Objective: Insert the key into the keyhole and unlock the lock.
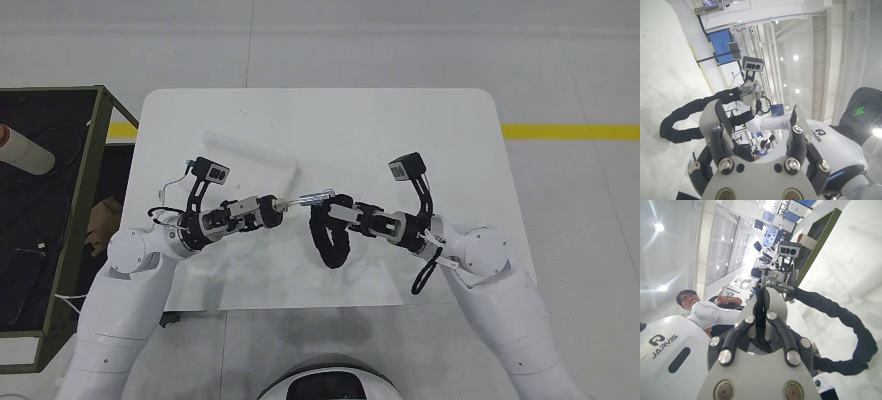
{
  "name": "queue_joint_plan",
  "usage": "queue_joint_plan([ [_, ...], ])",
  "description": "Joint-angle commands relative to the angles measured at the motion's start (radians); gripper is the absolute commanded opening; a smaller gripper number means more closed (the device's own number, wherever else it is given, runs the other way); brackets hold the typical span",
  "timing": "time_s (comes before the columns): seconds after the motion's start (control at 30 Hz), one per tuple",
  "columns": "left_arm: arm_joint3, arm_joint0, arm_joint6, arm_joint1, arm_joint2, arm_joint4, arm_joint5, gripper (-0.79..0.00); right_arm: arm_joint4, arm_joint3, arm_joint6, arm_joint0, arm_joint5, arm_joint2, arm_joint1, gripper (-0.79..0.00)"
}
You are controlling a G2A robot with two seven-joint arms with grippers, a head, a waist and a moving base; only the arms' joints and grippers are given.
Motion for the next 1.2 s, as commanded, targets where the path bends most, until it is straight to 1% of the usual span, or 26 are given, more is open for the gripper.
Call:
queue_joint_plan([
  [0.0,0.003,-0.001,-0.008,0.0,-0.002,0.006,-0.006,-0.637,0.005,0.0,0.009,0.0,0.0,0.001,0.001,-0.785],
  [0.03,0.004,-0.001,-0.006,0.0,-0.003,0.008,-0.012,-0.785,0.007,0.0,0.014,0.0,0.001,0.002,0.001,-0.785],
  [0.2,0.006,-0.006,-0.007,-0.001,0.001,0.022,-0.03,-0.785,0.006,-0.003,0.03,-0.002,0.003,0.003,0.003,-0.785],
  [0.47,-0.006,-0.006,-0.012,0.0,0.004,0.06,-0.031,-0.785,-0.001,0.0,0.029,0.0,0.008,-0.004,0.004,-0.785],
  [0.6,-0.008,-0.006,0.009,0.0,0.004,0.093,-0.04,-0.785,-0.037,-0.003,0.012,0.003,0.011,-0.003,0.005,-0.785],
  [0.83,-0.013,-0.005,0.028,0.0,0.006,0.104,-0.042,-0.785,-0.104,-0.022,-0.029,0.002,0.02,-0.016,0.004,-0.785],
  [1.07,-0.02,-0.003,0.028,0.0,0.004,0.113,-0.042,-0.785,-0.098,-0.025,-0.033,0.008,0.028,-0.027,0.003,-0.785],
  [1.17,-0.016,-0.004,0.02,0.0,0.01,0.1,-0.037,-0.785,-0.044,-0.013,-0.02,0.013,0.042,-0.038,0.0,-0.785],
])
